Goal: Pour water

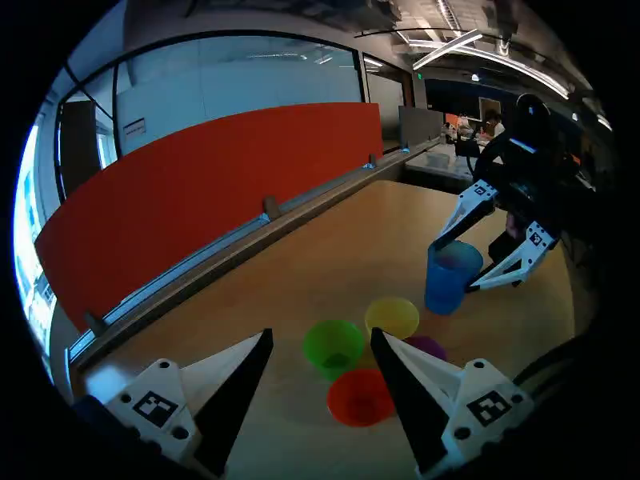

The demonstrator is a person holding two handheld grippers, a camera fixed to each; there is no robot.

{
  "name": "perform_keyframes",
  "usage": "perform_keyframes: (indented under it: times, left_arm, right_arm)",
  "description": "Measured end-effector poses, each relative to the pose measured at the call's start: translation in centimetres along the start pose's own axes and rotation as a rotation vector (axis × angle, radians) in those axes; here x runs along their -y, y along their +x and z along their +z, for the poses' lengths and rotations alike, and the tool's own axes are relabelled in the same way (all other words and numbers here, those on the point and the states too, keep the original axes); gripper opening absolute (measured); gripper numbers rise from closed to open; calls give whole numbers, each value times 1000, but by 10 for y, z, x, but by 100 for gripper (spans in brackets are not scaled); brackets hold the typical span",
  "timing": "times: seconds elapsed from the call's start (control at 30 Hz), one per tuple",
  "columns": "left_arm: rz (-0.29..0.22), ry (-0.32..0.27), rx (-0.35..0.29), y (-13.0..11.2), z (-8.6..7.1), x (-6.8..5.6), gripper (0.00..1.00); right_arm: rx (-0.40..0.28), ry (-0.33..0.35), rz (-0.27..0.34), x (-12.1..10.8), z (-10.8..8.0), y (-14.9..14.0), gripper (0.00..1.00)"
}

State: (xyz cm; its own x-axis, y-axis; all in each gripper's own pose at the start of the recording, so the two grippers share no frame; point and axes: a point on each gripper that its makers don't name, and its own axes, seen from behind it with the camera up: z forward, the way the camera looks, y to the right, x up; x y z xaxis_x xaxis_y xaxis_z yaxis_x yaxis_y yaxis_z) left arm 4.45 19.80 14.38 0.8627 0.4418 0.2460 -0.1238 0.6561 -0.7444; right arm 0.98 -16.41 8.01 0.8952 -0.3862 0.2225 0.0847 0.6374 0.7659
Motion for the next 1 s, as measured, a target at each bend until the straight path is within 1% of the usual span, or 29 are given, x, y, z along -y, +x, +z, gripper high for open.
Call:
perform_keyframes:
  times: [0.5, 0.7, 1.0]
  left_arm:
    - [-10, -12, 11, -2, 7, 0, 90]
    - [-2, -29, 24, -6, 10, -3, 91]
    - [7, -55, 57, -16, 18, -7, 91]
  right_arm:
    - [-129, -11, 21, 2, -5, 30, 94]
    - [-150, -14, 15, 0, -5, 36, 94]
    - [-153, -9, -10, 2, -7, 39, 94]
